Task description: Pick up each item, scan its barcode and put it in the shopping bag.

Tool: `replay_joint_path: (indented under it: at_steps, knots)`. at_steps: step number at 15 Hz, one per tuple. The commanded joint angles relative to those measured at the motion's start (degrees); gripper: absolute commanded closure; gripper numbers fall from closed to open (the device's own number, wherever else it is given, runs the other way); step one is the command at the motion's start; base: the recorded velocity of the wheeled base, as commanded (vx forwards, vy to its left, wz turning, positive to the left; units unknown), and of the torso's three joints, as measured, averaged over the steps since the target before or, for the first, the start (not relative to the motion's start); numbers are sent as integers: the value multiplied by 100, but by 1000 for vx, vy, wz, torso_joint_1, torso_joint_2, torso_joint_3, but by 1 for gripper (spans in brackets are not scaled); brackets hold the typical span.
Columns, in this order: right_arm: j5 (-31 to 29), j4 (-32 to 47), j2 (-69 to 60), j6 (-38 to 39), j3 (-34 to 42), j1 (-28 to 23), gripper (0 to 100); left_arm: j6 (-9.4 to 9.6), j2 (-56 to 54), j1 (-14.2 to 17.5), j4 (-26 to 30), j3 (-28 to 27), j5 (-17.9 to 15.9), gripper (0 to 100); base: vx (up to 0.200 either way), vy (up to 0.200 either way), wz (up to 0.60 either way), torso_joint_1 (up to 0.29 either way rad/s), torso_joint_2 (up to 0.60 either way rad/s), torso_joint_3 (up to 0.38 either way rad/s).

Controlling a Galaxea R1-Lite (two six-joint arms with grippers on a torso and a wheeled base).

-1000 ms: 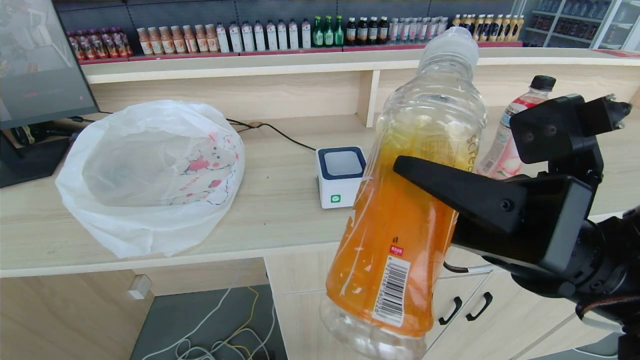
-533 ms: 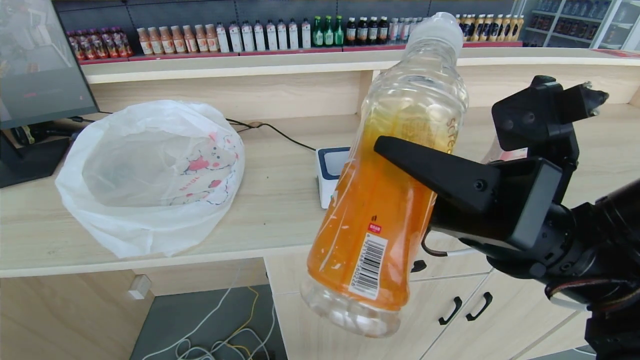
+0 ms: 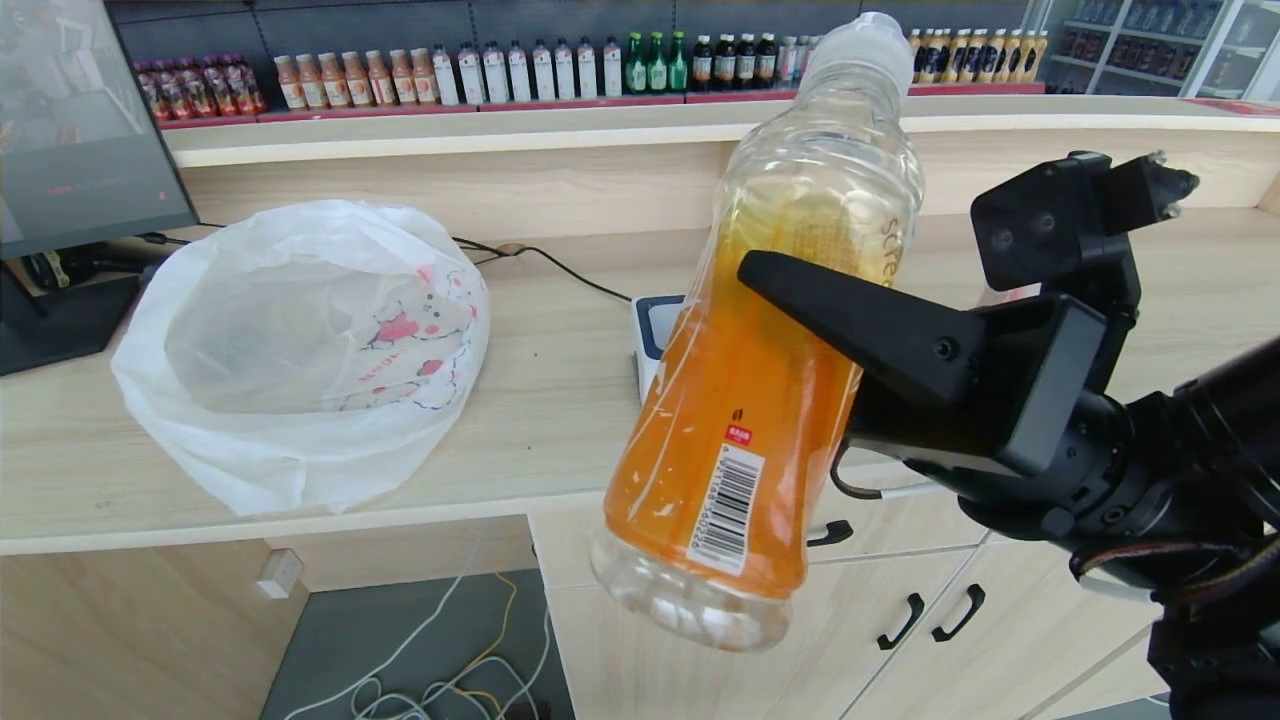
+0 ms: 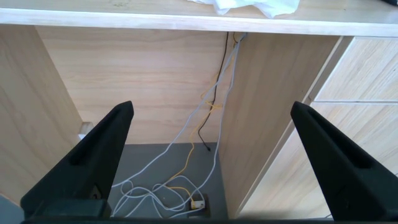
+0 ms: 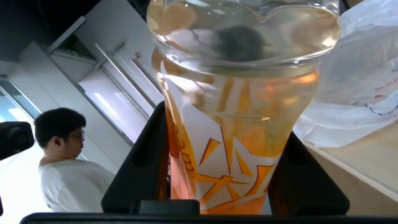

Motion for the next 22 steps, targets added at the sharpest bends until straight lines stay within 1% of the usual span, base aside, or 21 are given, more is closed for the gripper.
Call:
replay_joint_path:
  at_steps: [1,5,9,11,13,15,16,17,18,20,21,22]
  knots:
    - [1,-6,20,-5,9,3,100,-1,-1,0,1,0,0,0,0,0,0,0,0,0]
    - [1,-6,11,-14,-17,3,100,-1,-1,9,1,0,0,0,0,0,0,0,0,0]
    - [1,-6,20,-242,-70,-6,100,-1,-1,0,1,0,0,0,0,0,0,0,0,0]
    - [10,-6,11,-787,-26,-6,100,-1,-1,0,1,0,0,0,0,0,0,0,0,0]
    - [-43,-6,90,-1560,106,-23,100,-1,-1,9,1,0,0,0,0,0,0,0,0,0]
    - [-61,-6,46,-2053,264,-50,100,-1,-1,9,1,0,0,0,0,0,0,0,0,0]
    - [-61,-6,46,-2088,264,-50,100,-1,-1,0,1,0,0,0,0,0,0,0,0,0]
    - [-96,-6,72,-2782,361,-138,100,-1,-1,9,1,0,0,0,0,0,0,0,0,0]
    - [-184,-6,72,-3072,440,-138,100,-1,-1,0,1,0,0,0,0,0,0,0,0,0]
    - [-728,-6,37,-3670,686,-67,100,-1,-1,0,1,0,0,0,0,0,0,0,0,0]
    - [-948,-6,37,-3846,695,-59,100,-1,-1,0,1,0,0,0,0,0,0,0,0,0]
    - [-1440,-6,72,-4162,695,-59,100,-1,-1,0,1,0,0,0,0,0,0,0,0,0]
